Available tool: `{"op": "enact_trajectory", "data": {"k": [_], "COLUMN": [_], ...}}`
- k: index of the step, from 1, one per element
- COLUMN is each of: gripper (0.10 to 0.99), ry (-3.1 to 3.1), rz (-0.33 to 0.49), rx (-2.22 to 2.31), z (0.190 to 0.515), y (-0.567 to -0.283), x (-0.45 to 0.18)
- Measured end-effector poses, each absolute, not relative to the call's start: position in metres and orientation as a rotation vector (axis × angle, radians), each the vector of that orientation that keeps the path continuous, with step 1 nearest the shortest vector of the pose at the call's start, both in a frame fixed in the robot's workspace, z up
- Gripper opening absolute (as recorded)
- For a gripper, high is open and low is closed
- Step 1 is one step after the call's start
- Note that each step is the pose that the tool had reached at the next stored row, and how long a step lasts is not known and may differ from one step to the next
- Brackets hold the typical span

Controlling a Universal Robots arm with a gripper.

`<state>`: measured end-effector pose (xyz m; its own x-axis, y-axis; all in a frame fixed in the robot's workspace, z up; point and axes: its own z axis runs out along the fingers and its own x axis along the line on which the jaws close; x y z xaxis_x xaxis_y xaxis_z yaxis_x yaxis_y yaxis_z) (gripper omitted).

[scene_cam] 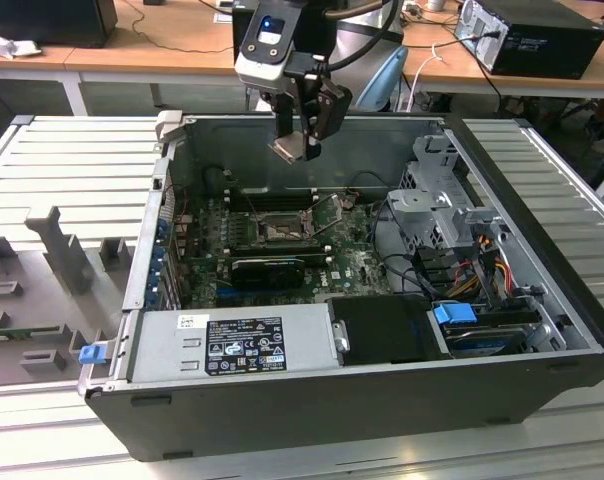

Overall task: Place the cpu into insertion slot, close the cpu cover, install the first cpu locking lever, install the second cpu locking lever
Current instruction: 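Place the cpu into insertion slot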

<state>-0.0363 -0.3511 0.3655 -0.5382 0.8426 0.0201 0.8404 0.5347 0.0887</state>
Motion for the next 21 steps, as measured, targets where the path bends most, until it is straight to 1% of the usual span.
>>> {"op": "enact_trajectory", "data": {"k": [15,21], "gripper": [0.541,0.541], "ry": [2.619,2.619], "rz": [0.133,0.133], "rx": [1.673,1.673], "z": [0.3633,0.3598], "y": [-0.3511,-0.3511], "x": [-0.0363,-0.0363]}}
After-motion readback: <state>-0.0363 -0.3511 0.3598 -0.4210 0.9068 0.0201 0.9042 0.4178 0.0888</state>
